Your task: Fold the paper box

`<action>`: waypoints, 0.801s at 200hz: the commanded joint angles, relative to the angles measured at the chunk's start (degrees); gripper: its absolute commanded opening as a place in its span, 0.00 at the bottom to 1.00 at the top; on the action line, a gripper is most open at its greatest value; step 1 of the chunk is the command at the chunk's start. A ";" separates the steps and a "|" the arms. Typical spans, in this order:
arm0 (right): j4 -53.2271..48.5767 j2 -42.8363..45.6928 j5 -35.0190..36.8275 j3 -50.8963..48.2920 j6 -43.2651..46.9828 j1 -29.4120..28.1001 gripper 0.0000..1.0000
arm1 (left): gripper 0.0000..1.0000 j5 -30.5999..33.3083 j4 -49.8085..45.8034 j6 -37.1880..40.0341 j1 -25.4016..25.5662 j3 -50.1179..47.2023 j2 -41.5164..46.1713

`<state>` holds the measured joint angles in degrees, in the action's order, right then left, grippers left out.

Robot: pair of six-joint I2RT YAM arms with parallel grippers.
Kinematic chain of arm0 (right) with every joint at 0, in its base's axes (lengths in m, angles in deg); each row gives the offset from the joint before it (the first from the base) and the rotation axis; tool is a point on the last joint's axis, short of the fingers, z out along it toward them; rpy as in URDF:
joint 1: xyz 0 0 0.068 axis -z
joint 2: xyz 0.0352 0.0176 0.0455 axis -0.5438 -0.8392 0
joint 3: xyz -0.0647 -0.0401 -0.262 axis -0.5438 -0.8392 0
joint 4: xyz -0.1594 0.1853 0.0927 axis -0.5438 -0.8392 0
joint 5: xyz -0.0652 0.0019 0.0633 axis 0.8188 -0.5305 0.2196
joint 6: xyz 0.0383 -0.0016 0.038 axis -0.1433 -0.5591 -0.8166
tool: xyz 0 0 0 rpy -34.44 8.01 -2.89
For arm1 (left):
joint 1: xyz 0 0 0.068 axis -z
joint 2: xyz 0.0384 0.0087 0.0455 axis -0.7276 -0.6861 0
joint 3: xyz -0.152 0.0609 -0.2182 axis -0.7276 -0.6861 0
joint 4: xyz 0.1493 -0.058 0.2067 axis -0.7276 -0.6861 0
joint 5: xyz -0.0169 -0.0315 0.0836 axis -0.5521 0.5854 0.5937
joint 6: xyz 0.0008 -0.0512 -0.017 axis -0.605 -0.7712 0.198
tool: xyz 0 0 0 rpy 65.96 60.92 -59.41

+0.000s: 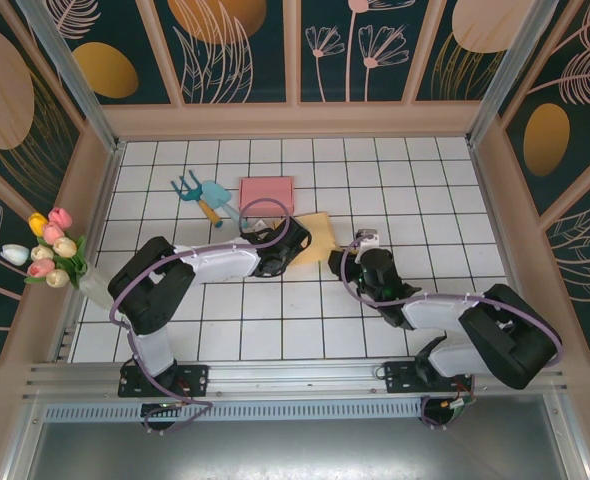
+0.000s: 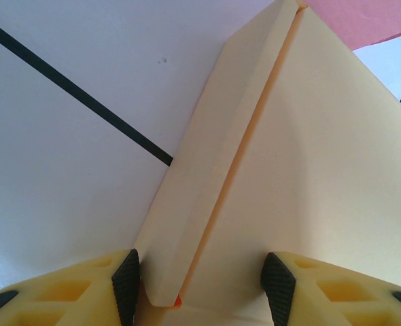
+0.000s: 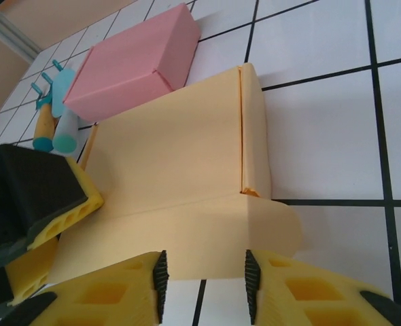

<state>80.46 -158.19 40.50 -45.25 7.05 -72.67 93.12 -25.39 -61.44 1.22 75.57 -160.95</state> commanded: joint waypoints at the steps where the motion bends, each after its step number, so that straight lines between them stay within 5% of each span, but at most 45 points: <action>1: -3.93 -0.76 1.19 2.48 1.87 1.08 0.46 | 0.54 -3.48 -11.37 1.38 -1.32 -4.80 -6.68; 56: -1.96 -8.33 -5.07 6.06 3.29 3.64 0.49 | 0.54 -3.39 -11.55 1.37 -1.43 -4.55 -6.76; 160: 6.46 -14.04 -11.02 4.21 3.00 3.87 0.37 | 0.53 -3.48 -11.25 1.61 -1.59 -4.79 -7.02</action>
<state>82.96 -171.37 32.79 -40.16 9.43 -68.62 93.08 -24.73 -61.42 0.82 75.57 -161.08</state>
